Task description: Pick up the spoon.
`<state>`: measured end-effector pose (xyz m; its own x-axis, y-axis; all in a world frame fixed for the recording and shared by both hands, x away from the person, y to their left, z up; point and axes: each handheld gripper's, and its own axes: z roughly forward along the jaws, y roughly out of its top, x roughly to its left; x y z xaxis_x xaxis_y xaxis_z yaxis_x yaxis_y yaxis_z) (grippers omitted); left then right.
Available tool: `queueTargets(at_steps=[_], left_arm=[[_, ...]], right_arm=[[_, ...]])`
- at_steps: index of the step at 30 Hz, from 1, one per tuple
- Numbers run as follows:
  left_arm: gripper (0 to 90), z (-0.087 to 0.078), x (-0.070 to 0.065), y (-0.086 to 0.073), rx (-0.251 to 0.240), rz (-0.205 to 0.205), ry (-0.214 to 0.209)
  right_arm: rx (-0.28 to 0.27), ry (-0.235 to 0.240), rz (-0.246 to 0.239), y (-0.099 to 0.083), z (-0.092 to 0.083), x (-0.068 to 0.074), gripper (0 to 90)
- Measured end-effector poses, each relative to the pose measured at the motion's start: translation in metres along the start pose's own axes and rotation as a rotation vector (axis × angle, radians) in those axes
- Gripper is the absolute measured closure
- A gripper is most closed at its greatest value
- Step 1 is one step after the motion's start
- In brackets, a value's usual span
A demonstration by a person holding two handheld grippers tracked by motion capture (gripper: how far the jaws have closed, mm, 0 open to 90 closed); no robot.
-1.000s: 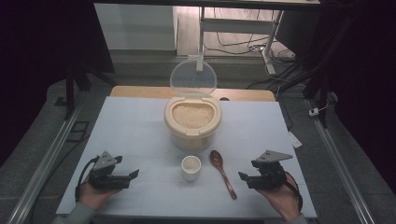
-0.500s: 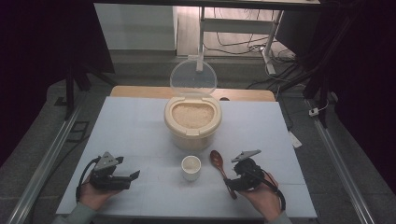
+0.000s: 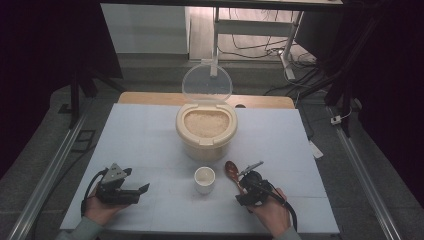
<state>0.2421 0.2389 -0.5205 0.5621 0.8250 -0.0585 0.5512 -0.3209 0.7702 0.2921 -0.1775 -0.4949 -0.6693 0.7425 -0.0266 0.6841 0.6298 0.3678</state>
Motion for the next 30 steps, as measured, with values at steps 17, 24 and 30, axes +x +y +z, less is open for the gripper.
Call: queueTargets(at_steps=[17, 24, 30], left_arm=[[14.0, 0.0003, -0.0003, -0.0016, 0.003, 0.006, -0.002], [14.0, 0.0003, -0.0001, -0.0024, 0.006, 0.006, -0.001], [14.0, 0.0004, -0.0001, -0.0028, 0.008, 0.007, 0.002]], right_arm=[[0.028, -0.044, 0.071, 0.005, 0.0057, 0.0022, 77.4], [0.027, -0.04, 0.072, 0.0049, 0.0057, 0.0008, 79.0], [0.014, -0.048, 0.049, 0.0035, 0.0045, -0.0008, 79.2]])
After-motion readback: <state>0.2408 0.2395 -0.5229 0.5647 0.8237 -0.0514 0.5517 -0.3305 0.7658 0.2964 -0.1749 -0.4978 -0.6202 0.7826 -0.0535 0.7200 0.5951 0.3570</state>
